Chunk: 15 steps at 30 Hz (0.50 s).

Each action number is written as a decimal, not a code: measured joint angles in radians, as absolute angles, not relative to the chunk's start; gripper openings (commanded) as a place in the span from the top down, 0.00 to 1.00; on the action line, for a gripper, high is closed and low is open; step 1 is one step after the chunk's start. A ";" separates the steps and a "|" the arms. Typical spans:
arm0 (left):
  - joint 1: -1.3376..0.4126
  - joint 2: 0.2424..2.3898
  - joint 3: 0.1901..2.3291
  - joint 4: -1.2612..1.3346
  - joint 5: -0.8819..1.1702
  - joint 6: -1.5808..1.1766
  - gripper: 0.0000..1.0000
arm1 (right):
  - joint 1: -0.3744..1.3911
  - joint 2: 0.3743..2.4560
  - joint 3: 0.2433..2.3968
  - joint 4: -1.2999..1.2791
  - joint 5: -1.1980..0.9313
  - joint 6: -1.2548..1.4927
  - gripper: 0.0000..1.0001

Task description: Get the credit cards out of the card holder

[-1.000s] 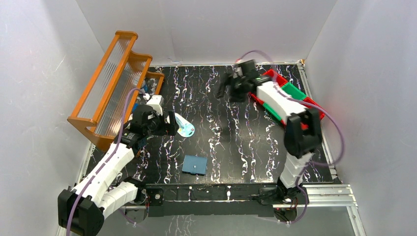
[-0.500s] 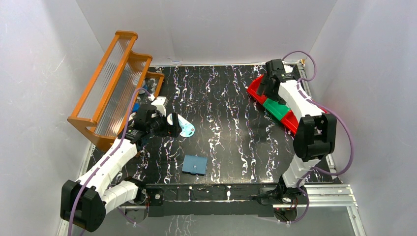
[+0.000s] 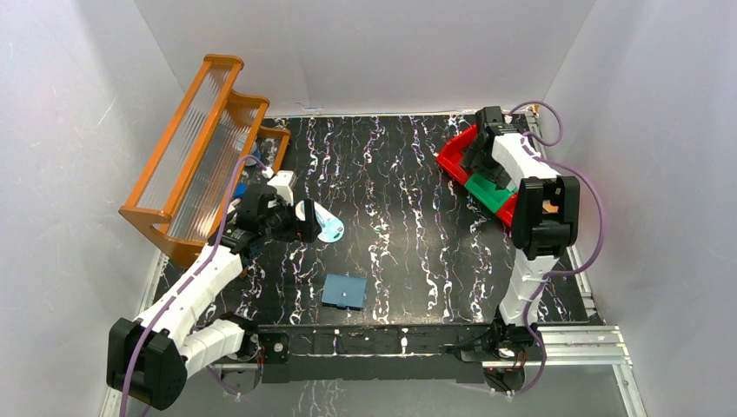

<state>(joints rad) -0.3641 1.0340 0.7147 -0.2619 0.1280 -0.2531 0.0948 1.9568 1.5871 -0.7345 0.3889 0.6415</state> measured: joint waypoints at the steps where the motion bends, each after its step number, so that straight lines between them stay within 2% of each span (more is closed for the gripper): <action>1: -0.364 1.034 0.715 -0.262 0.128 -0.253 0.02 | 0.093 1.970 1.598 -0.734 0.385 0.647 0.03; 15: -0.364 1.040 0.715 -0.262 0.139 -0.253 0.02 | 0.092 2.057 1.693 -0.731 0.339 0.666 0.05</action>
